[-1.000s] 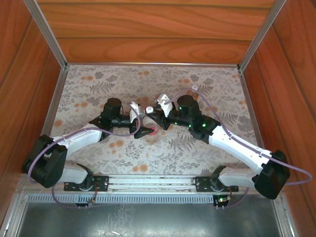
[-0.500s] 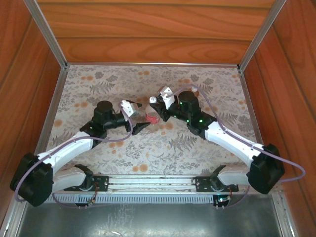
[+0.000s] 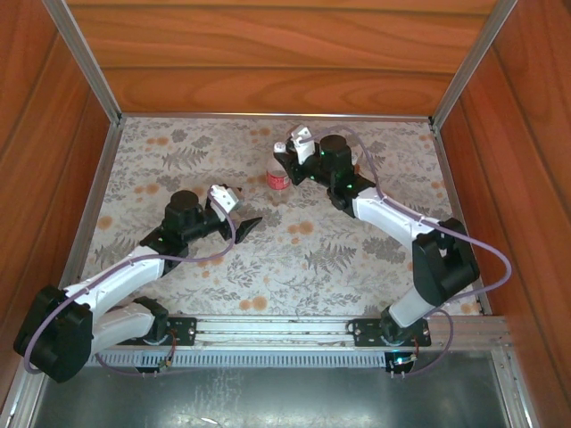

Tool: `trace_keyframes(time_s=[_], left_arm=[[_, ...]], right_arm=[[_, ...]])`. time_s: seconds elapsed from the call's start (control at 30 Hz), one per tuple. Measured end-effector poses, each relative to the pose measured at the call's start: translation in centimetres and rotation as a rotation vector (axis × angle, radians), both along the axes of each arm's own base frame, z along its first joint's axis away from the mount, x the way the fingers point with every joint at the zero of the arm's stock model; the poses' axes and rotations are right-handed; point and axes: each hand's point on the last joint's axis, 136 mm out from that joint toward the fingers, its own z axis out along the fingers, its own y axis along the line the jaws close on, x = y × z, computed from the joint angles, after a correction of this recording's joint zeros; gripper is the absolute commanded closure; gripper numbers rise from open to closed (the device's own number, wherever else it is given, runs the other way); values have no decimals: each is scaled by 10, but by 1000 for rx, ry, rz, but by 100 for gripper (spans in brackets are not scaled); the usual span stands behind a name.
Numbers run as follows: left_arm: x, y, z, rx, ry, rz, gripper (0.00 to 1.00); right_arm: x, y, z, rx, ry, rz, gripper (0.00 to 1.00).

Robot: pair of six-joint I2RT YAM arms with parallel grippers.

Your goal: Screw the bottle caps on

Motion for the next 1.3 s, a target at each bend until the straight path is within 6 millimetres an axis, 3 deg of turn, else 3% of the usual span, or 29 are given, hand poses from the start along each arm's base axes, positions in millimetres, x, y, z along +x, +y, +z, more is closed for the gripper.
trace_keyframes(time_s=[0.07,0.33,0.43,0.53,0.67,0.77,0.83,0.97,1.07,1.3], left_arm=[[1,1,0,2,-2,9,0],[7,6,-1,11,-7,48,0],[10,9,-2,16,-9,69,0],[16,15,-2,22,-12,103,0],[31,32,-4,42,-20,203,0],[49,57,-8,67,-21,338,0],[62,78,-10,79,-20,448,0],[80,123,-10,97,-22,655,0],[87,156,-15,110,-11,790,0],[90,220,-54,143,63,997,0]], right_arm=[[1,2,0,-2,-4,9,77],[0,5,6,4,-17,29,28],[-1,4,9,4,-20,24,15],[-3,-2,19,9,-30,4,10],[-13,-20,49,41,-87,-50,4],[-23,-47,65,65,-125,-123,0],[-27,-69,65,70,-135,-186,0],[-32,-119,43,50,-109,-331,0],[-37,-158,12,29,-69,-453,0],[-46,-233,-60,-11,29,-730,0]])
